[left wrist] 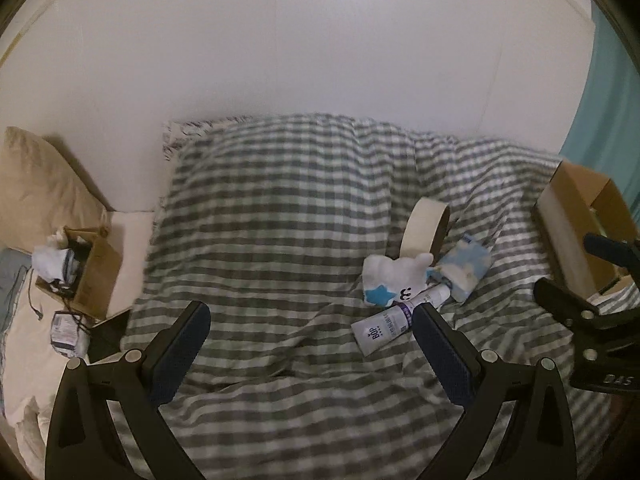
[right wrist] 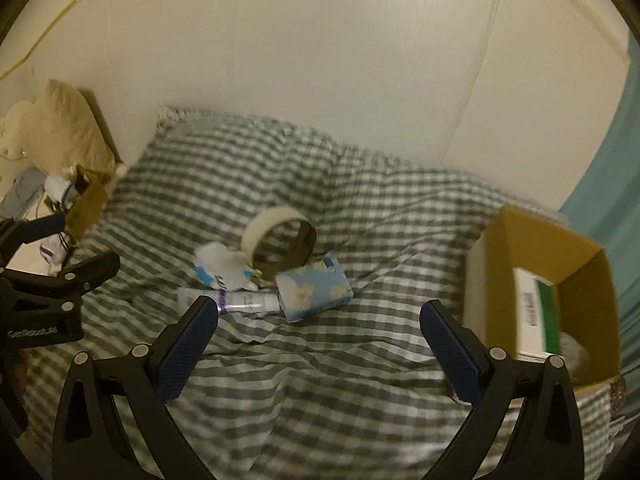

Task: Organize objects
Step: 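Grasp the blue floral tissue pack with the right tool, then grasp the white plush toy with the left tool while the right tool holds the tissue pack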

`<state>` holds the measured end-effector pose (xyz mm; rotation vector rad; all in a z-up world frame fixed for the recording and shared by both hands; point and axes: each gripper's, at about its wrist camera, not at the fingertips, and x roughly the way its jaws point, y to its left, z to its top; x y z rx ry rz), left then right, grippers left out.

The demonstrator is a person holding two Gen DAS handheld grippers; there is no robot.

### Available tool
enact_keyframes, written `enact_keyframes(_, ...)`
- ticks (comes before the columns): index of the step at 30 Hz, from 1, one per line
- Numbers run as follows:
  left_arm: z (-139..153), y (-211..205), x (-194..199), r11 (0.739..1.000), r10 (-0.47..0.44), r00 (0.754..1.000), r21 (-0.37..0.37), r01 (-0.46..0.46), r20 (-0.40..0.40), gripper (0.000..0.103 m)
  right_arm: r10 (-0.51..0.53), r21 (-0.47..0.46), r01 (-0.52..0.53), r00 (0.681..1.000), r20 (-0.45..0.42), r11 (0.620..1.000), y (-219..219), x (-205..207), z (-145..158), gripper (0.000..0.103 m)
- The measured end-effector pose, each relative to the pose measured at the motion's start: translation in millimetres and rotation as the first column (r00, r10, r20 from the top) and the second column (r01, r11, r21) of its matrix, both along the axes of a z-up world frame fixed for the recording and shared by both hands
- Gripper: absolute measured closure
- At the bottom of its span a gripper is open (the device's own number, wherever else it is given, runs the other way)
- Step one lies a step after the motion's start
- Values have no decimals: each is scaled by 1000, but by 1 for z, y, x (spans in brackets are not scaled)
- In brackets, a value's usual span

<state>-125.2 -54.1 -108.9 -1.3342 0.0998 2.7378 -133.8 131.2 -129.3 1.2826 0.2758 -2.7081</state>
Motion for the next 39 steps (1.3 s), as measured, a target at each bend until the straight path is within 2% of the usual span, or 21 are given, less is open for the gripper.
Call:
enact_keyframes(5,-33,19,-19,999,-15,999,-51,17,43,0,28,23,-30,997,71,999,3,-34,-45,2)
enact_keyframes(8,-44,22,-28,996,-21,998,-84,25,53,0,43,19,-45,995,92,999,4,-51,-65,2)
enact_keyframes(14,-56,26,-42,996,-49,996,-71,54,72,0,63,2,-64,988,144,998,3,-85,-98,2)
enact_keyframes(16,-60,29,-45,994,-75,993,-69,81,91,0,77,-26,-73,981,177,997,4,-93,-107,8)
enact_keyframes(18,-65,33,-44,992,-100,990,-60,107,103,0,92,-54,-82,974,205,995,6,-96,-115,19)
enact_keyframes(21,-71,40,-44,990,-119,986,-64,127,118,0,94,-79,-79,974,206,994,9,-96,-116,27)
enact_keyframes(25,-74,50,-46,988,-131,983,-62,140,129,0,49,-54,-40,986,162,998,18,-88,-104,29)
enact_keyframes(27,-72,56,-50,989,-140,983,-33,144,120,0,27,-46,-20,990,139,999,24,-85,-97,29)
enact_keyframes(31,-74,65,-59,990,-138,984,-19,141,115,0,-18,-77,26,994,108,997,40,-79,-82,29)
enact_keyframes(35,-83,72,-70,989,-148,982,-8,150,120,0,-46,-89,55,994,99,995,47,-78,-81,29)
enact_keyframes(37,-87,73,-72,987,-158,979,5,159,128,4,-51,-88,59,994,99,994,48,-81,-81,29)
enact_keyframes(39,-92,74,-73,986,-169,975,17,169,143,15,-49,-80,57,994,99,995,46,-81,-83,29)
